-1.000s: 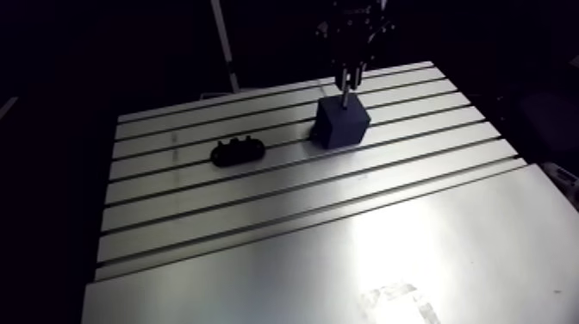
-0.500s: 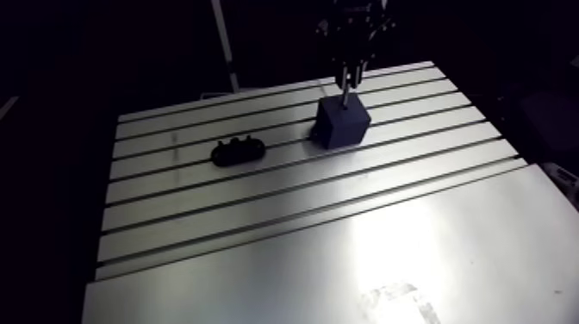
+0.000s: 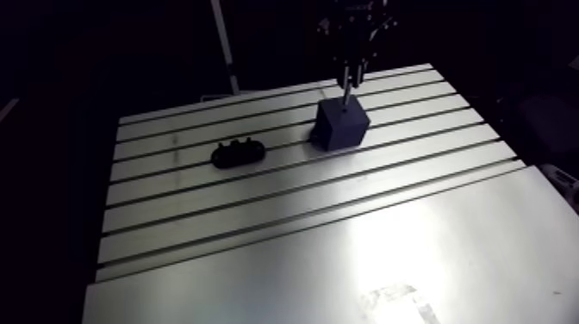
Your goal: Pick up the M10 bolt and insert it into the hole until fully seated.
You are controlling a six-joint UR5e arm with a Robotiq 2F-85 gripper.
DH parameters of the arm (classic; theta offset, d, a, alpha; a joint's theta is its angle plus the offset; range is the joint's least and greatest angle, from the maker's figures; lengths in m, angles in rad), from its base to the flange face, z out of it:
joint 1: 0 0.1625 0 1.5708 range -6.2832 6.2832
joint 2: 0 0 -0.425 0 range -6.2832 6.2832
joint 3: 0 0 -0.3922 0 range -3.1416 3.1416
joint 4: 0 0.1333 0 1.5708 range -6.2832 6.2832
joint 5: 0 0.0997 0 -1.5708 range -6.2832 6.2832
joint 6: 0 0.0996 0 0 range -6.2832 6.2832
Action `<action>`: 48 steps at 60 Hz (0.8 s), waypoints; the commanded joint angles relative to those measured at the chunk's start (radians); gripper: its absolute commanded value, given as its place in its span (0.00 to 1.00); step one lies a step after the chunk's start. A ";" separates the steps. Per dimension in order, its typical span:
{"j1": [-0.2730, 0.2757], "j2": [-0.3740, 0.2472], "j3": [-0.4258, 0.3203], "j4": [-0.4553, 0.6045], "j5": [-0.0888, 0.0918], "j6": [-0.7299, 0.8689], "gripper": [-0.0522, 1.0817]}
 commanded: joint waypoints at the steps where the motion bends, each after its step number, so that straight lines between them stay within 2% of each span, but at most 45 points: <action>1: 0.001 -0.001 0.000 0.022 -0.001 -0.001 1.00; 48: -0.002 0.000 0.009 0.015 -0.004 0.000 1.00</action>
